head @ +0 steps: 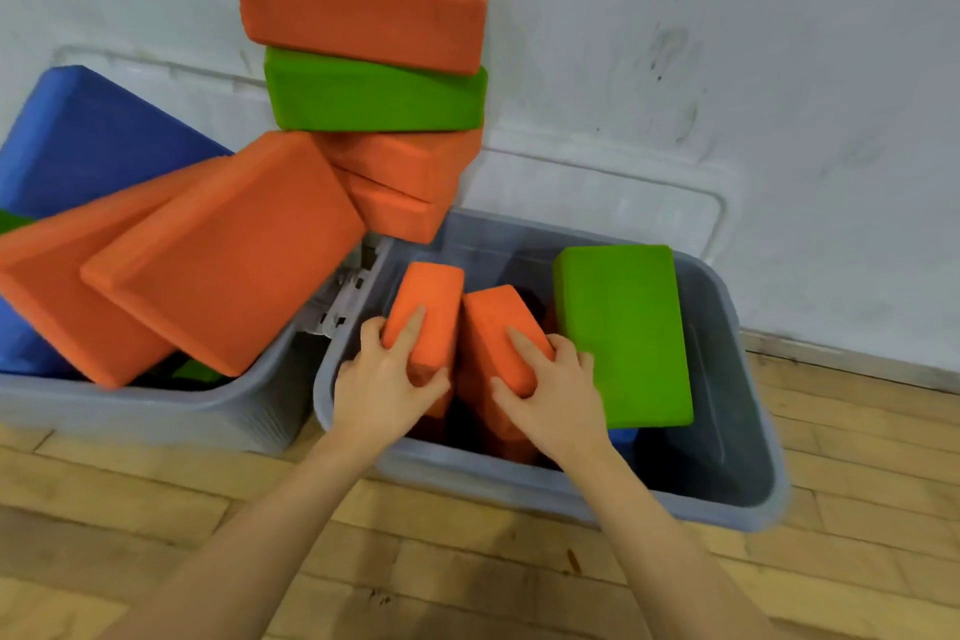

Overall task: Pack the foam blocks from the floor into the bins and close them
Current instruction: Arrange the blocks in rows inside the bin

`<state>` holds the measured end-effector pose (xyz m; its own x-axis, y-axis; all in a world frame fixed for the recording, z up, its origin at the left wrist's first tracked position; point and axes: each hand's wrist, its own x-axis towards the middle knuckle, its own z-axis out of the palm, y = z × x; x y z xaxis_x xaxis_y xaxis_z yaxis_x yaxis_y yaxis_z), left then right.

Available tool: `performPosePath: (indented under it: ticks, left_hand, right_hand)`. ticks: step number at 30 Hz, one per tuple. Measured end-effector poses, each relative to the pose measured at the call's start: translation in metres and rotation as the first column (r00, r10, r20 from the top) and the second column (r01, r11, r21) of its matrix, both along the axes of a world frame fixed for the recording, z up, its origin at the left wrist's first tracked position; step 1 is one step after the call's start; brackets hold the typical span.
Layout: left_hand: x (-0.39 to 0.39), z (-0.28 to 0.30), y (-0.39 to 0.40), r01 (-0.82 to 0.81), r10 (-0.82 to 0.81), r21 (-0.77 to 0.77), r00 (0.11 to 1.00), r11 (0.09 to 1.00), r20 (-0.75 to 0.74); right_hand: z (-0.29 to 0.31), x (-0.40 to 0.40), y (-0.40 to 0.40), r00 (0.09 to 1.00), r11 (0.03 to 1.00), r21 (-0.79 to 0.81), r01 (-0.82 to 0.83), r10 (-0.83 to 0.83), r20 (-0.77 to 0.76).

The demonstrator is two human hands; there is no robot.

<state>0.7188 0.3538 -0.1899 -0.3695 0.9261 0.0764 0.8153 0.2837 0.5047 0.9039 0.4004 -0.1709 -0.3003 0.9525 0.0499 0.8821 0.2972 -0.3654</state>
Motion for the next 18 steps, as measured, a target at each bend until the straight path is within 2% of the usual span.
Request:
performPosePath:
  ticks: [2,5,7,9,12,15,18]
  left_hand:
    - [0.0,0.005,0.004,0.019,-0.022,-0.043,0.997,0.999,-0.07]
    - [-0.002,0.008,0.009,0.043,-0.045,-0.057,0.998,0.997,-0.04]
    - [-0.003,0.009,0.008,0.053,-0.053,-0.057,0.999,0.997,-0.011]
    - [-0.002,0.011,0.002,0.05,-0.049,0.018,0.998,0.999,-0.037]
    - [-0.005,0.018,-0.01,0.047,-0.025,0.138,0.987,0.989,-0.158]
    - [-0.013,0.018,-0.02,0.038,-0.018,0.079,0.972,0.996,-0.234]
    - [-0.014,0.017,-0.02,-0.009,0.007,-0.013,0.988,1.0,-0.154]
  right_hand:
    - [0.002,-0.003,0.004,0.999,0.998,-0.054,-0.024,0.025,0.025]
    - [0.001,-0.006,0.009,0.998,0.993,-0.109,-0.04,0.034,-0.062]
    - [-0.001,-0.007,0.005,0.991,0.996,-0.079,-0.029,0.018,-0.131]
    - [-0.001,-0.012,-0.005,0.977,0.999,-0.027,0.039,-0.043,-0.207]
    - [0.004,-0.028,-0.019,0.929,0.989,-0.009,0.15,-0.144,-0.341]
    - [-0.002,-0.036,-0.023,0.935,0.997,-0.057,0.052,-0.069,-0.347]
    - [-0.015,-0.034,-0.025,0.937,0.984,-0.136,-0.115,0.062,-0.345]
